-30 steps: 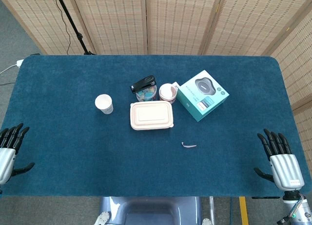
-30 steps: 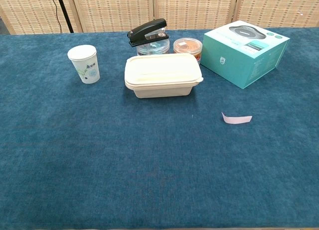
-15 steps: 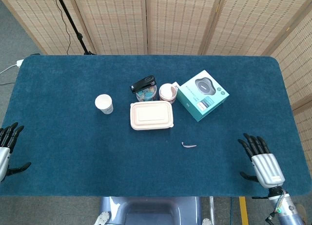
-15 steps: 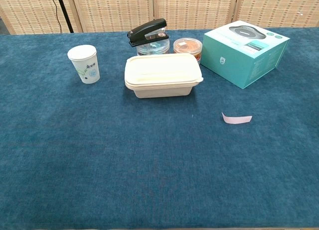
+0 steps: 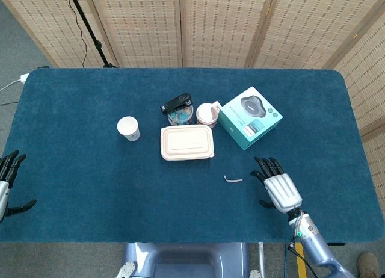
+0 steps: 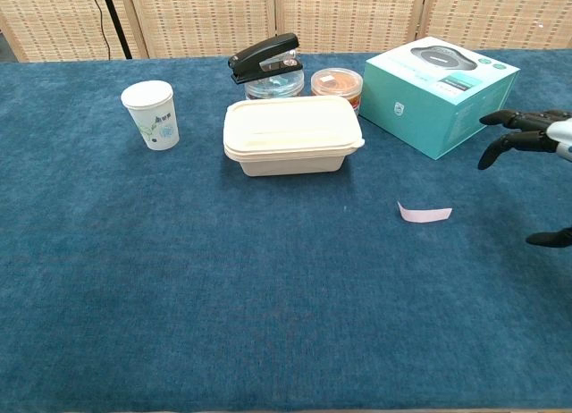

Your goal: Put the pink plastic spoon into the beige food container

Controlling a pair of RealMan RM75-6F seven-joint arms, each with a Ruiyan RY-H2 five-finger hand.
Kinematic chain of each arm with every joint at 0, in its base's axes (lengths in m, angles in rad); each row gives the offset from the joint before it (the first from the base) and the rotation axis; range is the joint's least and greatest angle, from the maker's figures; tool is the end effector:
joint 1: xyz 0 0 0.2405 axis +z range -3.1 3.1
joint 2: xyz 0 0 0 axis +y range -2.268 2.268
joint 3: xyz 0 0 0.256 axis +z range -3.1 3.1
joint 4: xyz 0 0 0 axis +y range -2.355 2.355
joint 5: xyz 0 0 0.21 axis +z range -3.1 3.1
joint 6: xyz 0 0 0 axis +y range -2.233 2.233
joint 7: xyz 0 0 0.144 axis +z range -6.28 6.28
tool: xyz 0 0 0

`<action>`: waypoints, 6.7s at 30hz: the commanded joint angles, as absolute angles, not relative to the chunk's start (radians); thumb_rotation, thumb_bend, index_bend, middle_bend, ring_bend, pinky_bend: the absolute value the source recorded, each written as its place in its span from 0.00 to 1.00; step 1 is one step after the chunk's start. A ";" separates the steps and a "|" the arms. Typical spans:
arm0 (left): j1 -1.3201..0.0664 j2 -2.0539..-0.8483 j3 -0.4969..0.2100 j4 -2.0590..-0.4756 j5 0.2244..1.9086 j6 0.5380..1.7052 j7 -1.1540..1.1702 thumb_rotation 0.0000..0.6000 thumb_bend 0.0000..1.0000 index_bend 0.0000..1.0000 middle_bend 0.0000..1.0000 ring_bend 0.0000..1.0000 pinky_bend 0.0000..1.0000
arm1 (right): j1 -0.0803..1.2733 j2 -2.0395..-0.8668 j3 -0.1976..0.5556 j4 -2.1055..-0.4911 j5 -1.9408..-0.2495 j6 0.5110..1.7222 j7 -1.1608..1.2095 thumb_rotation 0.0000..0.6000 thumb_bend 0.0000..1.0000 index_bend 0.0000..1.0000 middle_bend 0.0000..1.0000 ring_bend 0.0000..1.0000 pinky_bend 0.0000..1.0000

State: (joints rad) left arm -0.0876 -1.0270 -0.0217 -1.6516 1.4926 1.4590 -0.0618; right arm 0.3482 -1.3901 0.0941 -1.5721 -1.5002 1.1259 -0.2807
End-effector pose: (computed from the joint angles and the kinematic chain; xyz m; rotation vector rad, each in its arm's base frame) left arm -0.3142 0.1757 0.1784 -1.3995 -0.9503 -0.8788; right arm -0.2358 -0.2501 0.0337 1.8114 -0.8649 0.8789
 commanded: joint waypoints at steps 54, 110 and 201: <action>-0.097 -1.032 -0.039 -1.652 1.452 1.428 -0.072 1.00 0.00 0.00 0.00 0.00 0.00 | 0.486 -1.611 0.138 -1.410 -1.230 1.028 -0.391 1.00 0.53 0.46 0.00 0.00 0.00; -0.094 -1.021 -0.038 -1.653 1.455 1.427 -0.102 1.00 0.00 0.00 0.00 0.00 0.00 | 0.603 -1.563 0.234 -1.515 -1.435 1.196 -0.505 1.00 0.56 0.59 0.00 0.00 0.00; -0.262 -0.866 -0.084 -1.697 1.565 1.278 -0.228 1.00 0.00 0.00 0.00 0.00 0.00 | 0.623 -1.463 0.162 -1.483 -1.442 1.440 -0.670 1.00 0.00 0.08 0.00 0.00 0.00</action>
